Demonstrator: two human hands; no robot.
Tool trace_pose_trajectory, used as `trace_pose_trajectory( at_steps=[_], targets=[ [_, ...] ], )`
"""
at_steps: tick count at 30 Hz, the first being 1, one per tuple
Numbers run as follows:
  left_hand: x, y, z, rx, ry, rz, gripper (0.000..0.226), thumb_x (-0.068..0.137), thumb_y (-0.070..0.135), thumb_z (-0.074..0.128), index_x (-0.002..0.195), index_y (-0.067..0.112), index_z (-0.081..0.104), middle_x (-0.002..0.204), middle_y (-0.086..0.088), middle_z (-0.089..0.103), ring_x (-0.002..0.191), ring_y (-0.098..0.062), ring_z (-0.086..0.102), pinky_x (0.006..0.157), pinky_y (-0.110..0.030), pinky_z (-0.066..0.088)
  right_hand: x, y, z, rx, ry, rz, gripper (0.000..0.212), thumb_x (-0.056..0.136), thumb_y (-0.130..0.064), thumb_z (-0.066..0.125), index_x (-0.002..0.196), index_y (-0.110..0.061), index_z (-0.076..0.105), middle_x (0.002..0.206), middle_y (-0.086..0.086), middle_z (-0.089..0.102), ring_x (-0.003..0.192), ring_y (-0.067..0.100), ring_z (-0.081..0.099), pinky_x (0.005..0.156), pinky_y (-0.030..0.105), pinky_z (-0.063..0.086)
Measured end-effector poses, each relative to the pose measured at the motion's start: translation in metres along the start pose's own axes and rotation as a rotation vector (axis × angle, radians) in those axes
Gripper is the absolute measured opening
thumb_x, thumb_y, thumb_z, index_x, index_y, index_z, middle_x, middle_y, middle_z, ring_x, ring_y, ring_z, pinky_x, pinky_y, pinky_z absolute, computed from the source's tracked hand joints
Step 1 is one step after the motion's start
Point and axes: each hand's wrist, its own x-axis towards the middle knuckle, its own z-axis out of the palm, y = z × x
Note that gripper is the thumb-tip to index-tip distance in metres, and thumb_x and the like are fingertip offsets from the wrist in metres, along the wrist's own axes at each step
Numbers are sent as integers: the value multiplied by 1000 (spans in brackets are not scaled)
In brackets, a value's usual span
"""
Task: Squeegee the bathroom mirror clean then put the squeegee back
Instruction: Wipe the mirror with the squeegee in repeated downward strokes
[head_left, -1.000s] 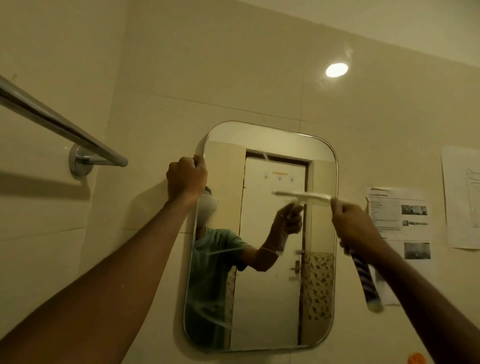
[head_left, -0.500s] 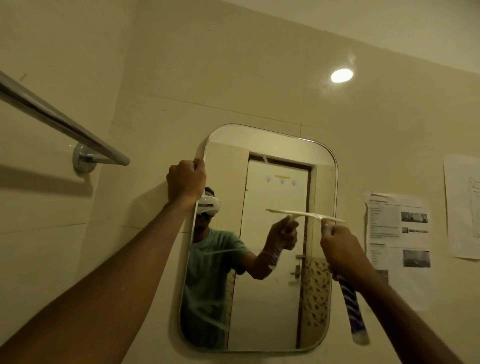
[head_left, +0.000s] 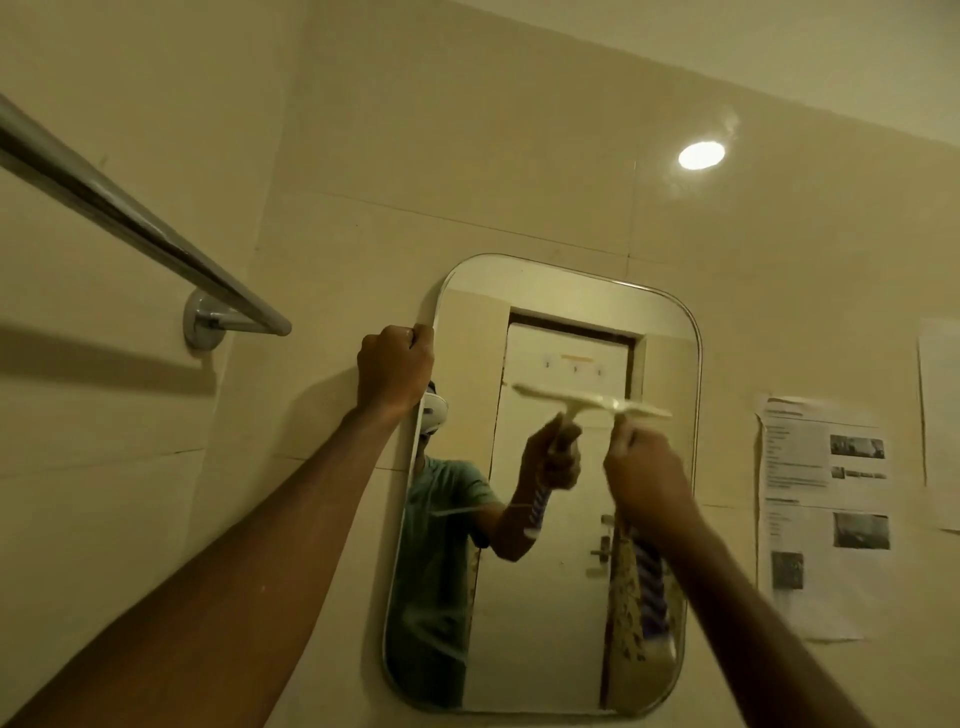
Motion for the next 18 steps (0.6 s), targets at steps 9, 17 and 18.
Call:
trace_pose_trajectory(
  at_steps=[9,17,18],
  targets=[
    [6,-1,-10,-209,-139,-188,59,97,42,30,80,-3,63,78,-21,66,75,-34,64,76,-48,55,69,-91,-38,-17,55,-141,26,104,-22,32,90,-8,49,69,7,51,51,18,54,50,33,53],
    [5,0,-17,-386,-238,-272,67,98,47,19,86,-1,64,73,-19,67,65,-32,65,66,-40,57,-26,-39,38,113,13,37,43,103,-37,29,77,-15,55,56,2,57,34,5,51,35,18,42],
    [5,1,-17,-389,-253,-276,68,97,47,18,87,-1,64,73,-19,67,65,-32,65,64,-39,57,-40,-34,42,84,-13,57,44,103,-39,28,76,-17,54,56,1,57,35,6,52,36,20,42]
  ],
)
